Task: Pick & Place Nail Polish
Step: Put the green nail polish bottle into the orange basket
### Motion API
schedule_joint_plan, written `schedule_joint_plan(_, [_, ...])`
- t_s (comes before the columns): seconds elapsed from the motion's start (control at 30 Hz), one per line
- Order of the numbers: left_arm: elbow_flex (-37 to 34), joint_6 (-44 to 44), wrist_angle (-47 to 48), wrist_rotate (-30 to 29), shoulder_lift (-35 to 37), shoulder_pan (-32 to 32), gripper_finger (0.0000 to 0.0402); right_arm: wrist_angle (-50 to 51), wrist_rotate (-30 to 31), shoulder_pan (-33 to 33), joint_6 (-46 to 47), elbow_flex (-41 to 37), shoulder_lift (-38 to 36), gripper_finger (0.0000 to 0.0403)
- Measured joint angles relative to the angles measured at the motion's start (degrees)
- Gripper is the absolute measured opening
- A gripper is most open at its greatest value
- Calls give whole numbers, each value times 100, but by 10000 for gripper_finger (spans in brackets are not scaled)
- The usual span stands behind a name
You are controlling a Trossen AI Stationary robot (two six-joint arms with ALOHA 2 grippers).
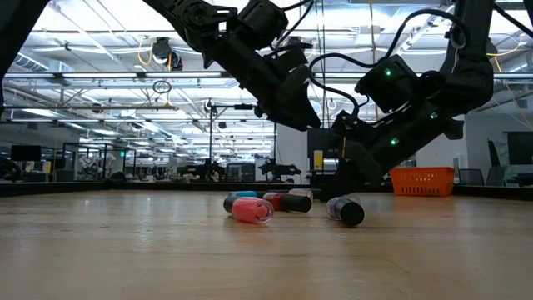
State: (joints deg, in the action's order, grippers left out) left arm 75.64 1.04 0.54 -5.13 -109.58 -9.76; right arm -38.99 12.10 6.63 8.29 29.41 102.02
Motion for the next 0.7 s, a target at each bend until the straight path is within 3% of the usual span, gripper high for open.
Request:
schedule_joint_plan(0.47, [-2, -28, -33, 9, 0, 0, 243, -417, -25, 33, -298, -11, 9, 171])
schedule_joint_plan(0.7, [-2, -130, -67, 9, 0, 0, 243, -439, -425, 50, -303, -11, 9, 171])
